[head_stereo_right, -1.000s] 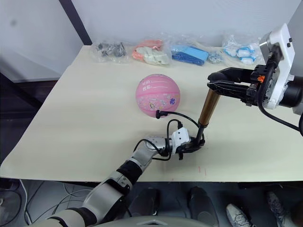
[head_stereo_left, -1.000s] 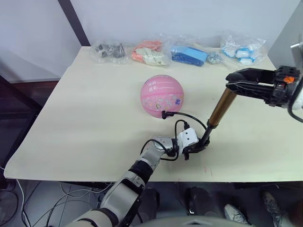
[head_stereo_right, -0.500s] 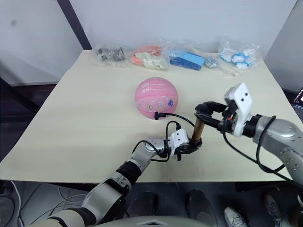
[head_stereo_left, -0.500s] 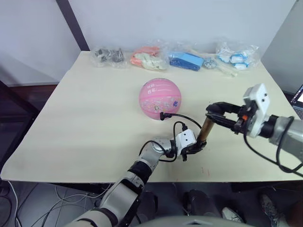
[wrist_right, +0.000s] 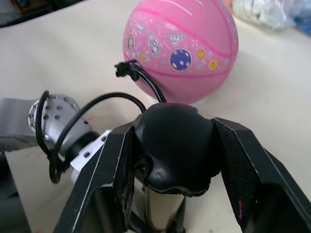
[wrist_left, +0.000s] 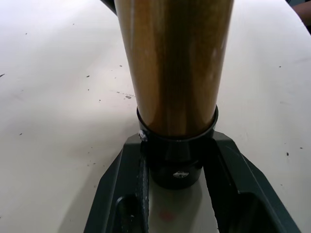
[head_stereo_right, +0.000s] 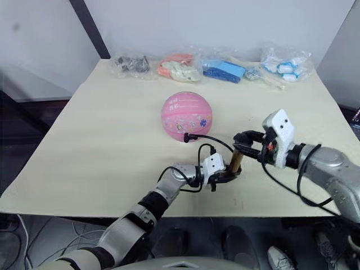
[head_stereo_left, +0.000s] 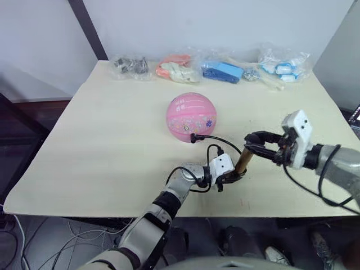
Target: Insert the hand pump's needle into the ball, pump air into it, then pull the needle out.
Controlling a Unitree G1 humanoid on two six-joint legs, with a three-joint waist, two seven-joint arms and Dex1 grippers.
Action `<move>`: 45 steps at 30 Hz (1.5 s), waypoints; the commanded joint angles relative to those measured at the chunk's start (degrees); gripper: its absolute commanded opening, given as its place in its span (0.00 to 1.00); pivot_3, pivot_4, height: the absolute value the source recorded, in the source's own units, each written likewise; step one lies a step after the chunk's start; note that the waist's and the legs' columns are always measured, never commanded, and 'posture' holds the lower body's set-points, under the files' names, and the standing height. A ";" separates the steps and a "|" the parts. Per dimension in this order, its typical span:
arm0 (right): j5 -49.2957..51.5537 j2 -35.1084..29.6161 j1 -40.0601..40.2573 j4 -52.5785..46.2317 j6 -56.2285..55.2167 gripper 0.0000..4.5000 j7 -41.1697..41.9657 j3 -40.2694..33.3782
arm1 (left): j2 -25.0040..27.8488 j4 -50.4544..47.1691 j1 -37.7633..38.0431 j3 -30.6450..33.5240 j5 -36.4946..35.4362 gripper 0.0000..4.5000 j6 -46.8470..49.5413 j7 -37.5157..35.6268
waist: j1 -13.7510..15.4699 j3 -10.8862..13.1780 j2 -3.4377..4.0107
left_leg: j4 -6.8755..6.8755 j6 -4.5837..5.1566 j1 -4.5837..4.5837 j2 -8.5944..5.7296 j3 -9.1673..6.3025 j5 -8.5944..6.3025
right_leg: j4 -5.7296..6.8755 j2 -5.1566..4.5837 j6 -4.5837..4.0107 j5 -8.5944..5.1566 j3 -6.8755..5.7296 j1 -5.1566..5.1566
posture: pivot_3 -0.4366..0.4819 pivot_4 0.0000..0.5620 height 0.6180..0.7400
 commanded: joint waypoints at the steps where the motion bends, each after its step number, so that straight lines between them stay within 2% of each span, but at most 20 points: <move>1: 7.36 -2.46 -5.18 -1.14 3.35 0.42 -0.41 -7.34 | 1.23 3.33 1.67 -0.93 2.14 0.24 1.81 0.23 | 0.03 0.08 0.02 | 0.01 0.00 -0.02 -0.01 0.00 0.00 | 0.00 -0.01 -0.02 0.01 0.00 -0.01 | 0.48 0.27 1.00; 8: 20.42 -7.73 -18.75 2.66 9.25 0.42 -5.34 -13.27 | 1.14 4.07 1.18 -0.91 1.91 0.24 1.48 0.31 | -0.01 0.34 0.05 | 0.29 0.01 -0.83 -0.16 -0.07 0.01 | 0.05 -0.12 -0.06 0.22 -0.03 -0.67 | 0.48 0.27 1.00; 14: 26.76 -10.40 -23.91 5.57 10.59 0.42 -7.92 -14.50 | 1.37 4.12 1.18 -0.88 1.86 0.24 1.41 0.34 | 0.00 0.37 0.04 | 0.31 0.02 -0.91 -0.20 0.00 0.01 | 0.06 -0.17 -0.05 0.24 0.04 -0.79 | 0.48 0.27 1.00; 16: 25.54 -9.57 -21.53 4.13 10.29 0.42 -7.86 -13.09 | 1.42 4.00 1.32 -0.94 1.89 0.24 1.40 0.31 | -0.01 0.37 0.05 | 0.31 0.02 -0.92 -0.20 0.01 0.01 | 0.07 -0.17 -0.05 0.24 0.06 -0.80 | 0.48 0.27 1.00; 22: 12.50 -4.59 -7.39 0.18 5.02 0.42 -5.26 -4.23 | 1.31 3.88 1.32 -1.11 1.92 0.24 1.44 0.26 | -0.19 0.12 -0.25 | 0.30 0.02 -0.77 -0.18 0.00 0.01 | 0.08 -0.12 -0.03 0.23 0.05 -0.65 | 0.48 0.27 1.00; 26: 0.06 0.71 2.25 3.22 -2.50 0.42 -2.15 6.67 | 1.74 3.62 1.26 -1.08 1.87 0.24 1.59 0.17 | -0.21 -0.30 -0.71 | 0.31 0.02 -0.57 -0.04 0.00 0.01 | 0.09 0.01 0.17 0.12 0.03 -0.52 | 0.48 0.27 1.00; 29: -8.91 3.40 5.87 6.86 -7.69 0.42 0.20 14.07 | 2.28 3.24 1.58 -1.09 1.80 0.24 1.67 -0.02 | -0.52 -0.39 -0.77 | 0.15 0.01 0.25 0.09 0.09 0.00 | 0.03 0.08 0.13 0.05 0.07 0.18 | 0.48 0.27 1.00; 31: -12.14 5.30 7.29 9.07 -9.74 0.42 1.22 17.06 | 2.32 3.02 1.65 -1.13 1.75 0.24 1.89 -0.01 | -0.63 -0.62 -1.00 | 0.09 0.00 0.36 0.19 0.08 0.00 | 0.03 0.17 0.00 -0.03 0.06 0.24 | 0.48 0.27 1.00; 33: -14.67 7.04 8.20 10.61 -11.26 0.42 2.22 18.64 | 2.28 2.84 1.69 -1.16 1.69 0.24 2.05 0.04 | -0.69 -0.84 -0.91 | 0.07 0.00 0.38 0.28 0.03 -0.01 | 0.03 0.26 0.00 -0.03 0.02 0.24 | 0.48 0.27 1.00; 40: -16.24 8.00 8.42 9.23 -10.88 0.42 4.45 15.91 | 2.39 2.69 1.70 -1.11 1.64 0.24 2.18 0.07 | -0.78 -1.05 -0.93 | 0.06 0.00 0.39 0.27 0.01 -0.01 | 0.03 0.28 0.05 0.01 0.02 0.25 | 0.48 0.27 1.00; 45: -6.79 3.39 3.81 2.99 -5.03 0.42 4.82 4.04 | 2.28 2.89 1.72 -1.21 1.64 0.24 2.11 0.15 | -0.58 -0.77 -0.63 | 0.06 0.00 0.27 0.22 0.01 -0.01 | 0.02 0.22 0.05 0.01 0.01 0.17 | 0.48 0.27 1.00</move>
